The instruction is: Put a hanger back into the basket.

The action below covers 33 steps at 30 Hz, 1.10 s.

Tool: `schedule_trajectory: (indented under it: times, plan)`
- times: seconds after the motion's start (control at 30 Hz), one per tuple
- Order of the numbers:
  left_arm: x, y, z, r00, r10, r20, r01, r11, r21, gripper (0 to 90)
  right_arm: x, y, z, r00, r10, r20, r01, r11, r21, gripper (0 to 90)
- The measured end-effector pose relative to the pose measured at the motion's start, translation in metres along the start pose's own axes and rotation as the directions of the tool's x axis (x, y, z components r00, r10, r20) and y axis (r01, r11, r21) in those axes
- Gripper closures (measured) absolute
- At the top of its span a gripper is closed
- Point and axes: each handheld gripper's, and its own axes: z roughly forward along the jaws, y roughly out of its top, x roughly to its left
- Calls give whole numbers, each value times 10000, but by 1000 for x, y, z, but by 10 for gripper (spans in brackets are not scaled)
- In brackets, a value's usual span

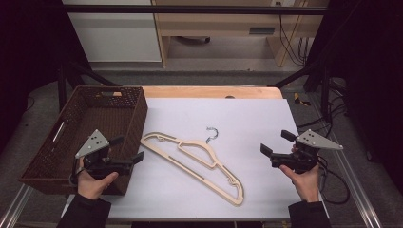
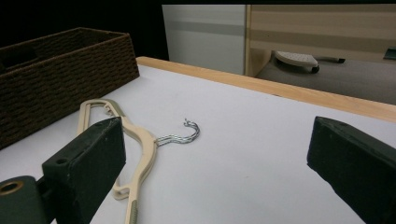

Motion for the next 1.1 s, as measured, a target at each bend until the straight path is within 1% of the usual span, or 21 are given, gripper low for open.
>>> schedule_trajectory:
  times: [0.07,0.27,0.33,0.37,0.4,0.43,0.47,0.5,0.53,0.67,0.73,0.77,0.8,0.83,0.87,0.9,0.93,0.97,1.03,1.07,1.1]
  plan:
    - [0,0,0,10000,-19,-28,19,10000,-6,54,1,0,1,10000,-11,27,11,10000,27,49]
    - [1,-1,0,10000,-26,-62,26,10000,-9,56,13,4,11,9996,-285,-52,287,9986,442,58]
    - [2,-2,1,10000,-64,-71,64,10000,48,55,15,5,14,9994,-341,-88,344,9984,451,59]
    - [2,-1,1,9999,-15,-116,16,10000,68,56,19,6,19,9986,-526,-78,530,9967,613,61]
    - [2,-1,1,9999,-15,-116,16,10000,68,56,19,6,19,9986,-526,-78,530,9967,613,61]
    - [2,-1,1,9999,-23,-125,24,10000,35,56,23,6,24,9978,-640,-186,653,9950,753,70]
    - [2,-1,1,9999,-23,-125,24,10000,35,56,23,6,24,9978,-640,-186,653,9950,753,70]
    - [2,-1,1,9999,-37,-128,37,10000,53,56,25,7,27,9973,-694,-227,711,9939,840,79]
    - [2,-1,1,9999,2,-126,0,10000,92,56,30,6,35,9962,-785,-368,822,9901,1137,95]
    - [2,-1,1,9998,55,-169,-53,9999,125,56,37,4,48,9942,-945,-515,1017,9813,1632,140]
    - [1,-1,1,9998,80,-179,-77,9999,116,57,41,2,56,9921,-1107,-587,1203,9726,1990,154]
    - [1,-1,1,9998,84,-186,-82,9999,107,56,44,1,60,9904,-1190,-707,1317,9671,2175,164]
    - [1,-1,1,9998,79,-180,-77,9999,109,56,46,0,63,9899,-1206,-749,1348,9641,2290,171]
    - [1,-1,1,9998,96,-182,-93,9999,133,56,48,-1,66,9881,-1249,-893,1432,9595,2428,175]
    - [1,-1,1,9998,109,-180,-106,9998,142,56,51,-3,70,9869,-1318,-927,1517,9537,2598,180]
    - [1,-1,1,9998,105,-176,-102,9998,147,56,53,-6,75,9852,-1387,-1010,1619,9466,2789,186]
    - [1,-1,1,9998,105,-176,-102,9998,147,56,55,-7,77,9832,-1450,-1106,1715,9419,2888,196]
    - [1,-1,1,9997,130,-186,-127,9998,169,56,57,-11,82,9821,-1421,-1233,1744,9335,3134,205]
    - [1,-1,0,9996,166,-213,-162,9997,175,56,60,-16,88,9802,-1408,-1396,1816,9201,3471,218]
    - [1,0,0,9996,165,-212,-161,9997,182,56,61,-18,90,9799,-1402,-1422,1832,9145,3606,227]
    - [1,0,0,9996,178,-212,-175,9997,179,56,63,-21,94,9793,-1409,-1455,1868,9062,3795,235]
